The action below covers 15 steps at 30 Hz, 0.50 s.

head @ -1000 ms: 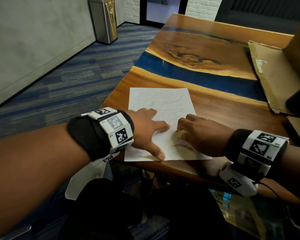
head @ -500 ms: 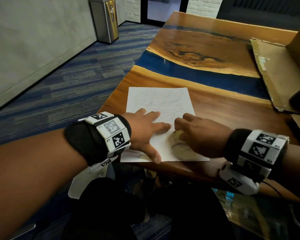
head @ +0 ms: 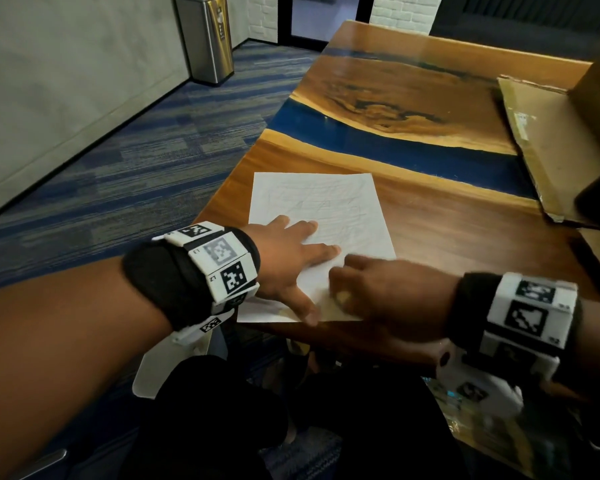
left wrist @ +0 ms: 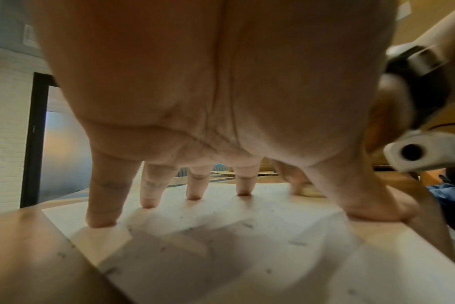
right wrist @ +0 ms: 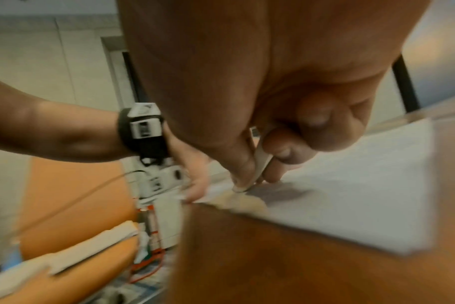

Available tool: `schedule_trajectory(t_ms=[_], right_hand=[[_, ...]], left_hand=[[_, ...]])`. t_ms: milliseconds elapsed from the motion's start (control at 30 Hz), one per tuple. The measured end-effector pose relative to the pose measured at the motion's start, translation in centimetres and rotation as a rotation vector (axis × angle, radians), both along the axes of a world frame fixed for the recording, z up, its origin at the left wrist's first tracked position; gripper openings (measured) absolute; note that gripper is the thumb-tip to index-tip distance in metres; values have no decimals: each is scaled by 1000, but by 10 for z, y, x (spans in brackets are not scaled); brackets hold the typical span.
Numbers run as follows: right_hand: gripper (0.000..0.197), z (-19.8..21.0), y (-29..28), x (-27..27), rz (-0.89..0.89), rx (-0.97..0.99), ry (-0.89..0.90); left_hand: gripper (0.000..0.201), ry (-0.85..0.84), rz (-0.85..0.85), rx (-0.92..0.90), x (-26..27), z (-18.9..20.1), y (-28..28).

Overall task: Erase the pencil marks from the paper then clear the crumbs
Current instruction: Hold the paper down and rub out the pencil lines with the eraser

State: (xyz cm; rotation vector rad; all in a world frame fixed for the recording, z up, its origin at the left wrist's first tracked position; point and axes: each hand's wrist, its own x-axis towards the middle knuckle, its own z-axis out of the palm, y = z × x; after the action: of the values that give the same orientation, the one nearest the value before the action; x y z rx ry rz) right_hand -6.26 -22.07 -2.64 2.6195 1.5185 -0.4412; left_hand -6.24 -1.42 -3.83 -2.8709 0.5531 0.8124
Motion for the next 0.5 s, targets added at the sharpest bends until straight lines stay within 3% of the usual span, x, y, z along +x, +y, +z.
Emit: schedule_trajectory(t_ms=[100, 233, 400, 500], right_hand=[[31, 5, -8, 21, -156, -12, -69], [41, 1, -3, -13, 56, -11, 43], [28, 6, -15, 24, -190, -48, -64], [40, 3, -9, -2, -15, -15, 3]], left_hand=[[120, 7, 1, 7, -1, 1, -1], [123, 11, 3, 6, 0, 1, 0], [122, 1, -8, 13, 1, -1, 1], [122, 0, -1, 0, 1, -1, 1]])
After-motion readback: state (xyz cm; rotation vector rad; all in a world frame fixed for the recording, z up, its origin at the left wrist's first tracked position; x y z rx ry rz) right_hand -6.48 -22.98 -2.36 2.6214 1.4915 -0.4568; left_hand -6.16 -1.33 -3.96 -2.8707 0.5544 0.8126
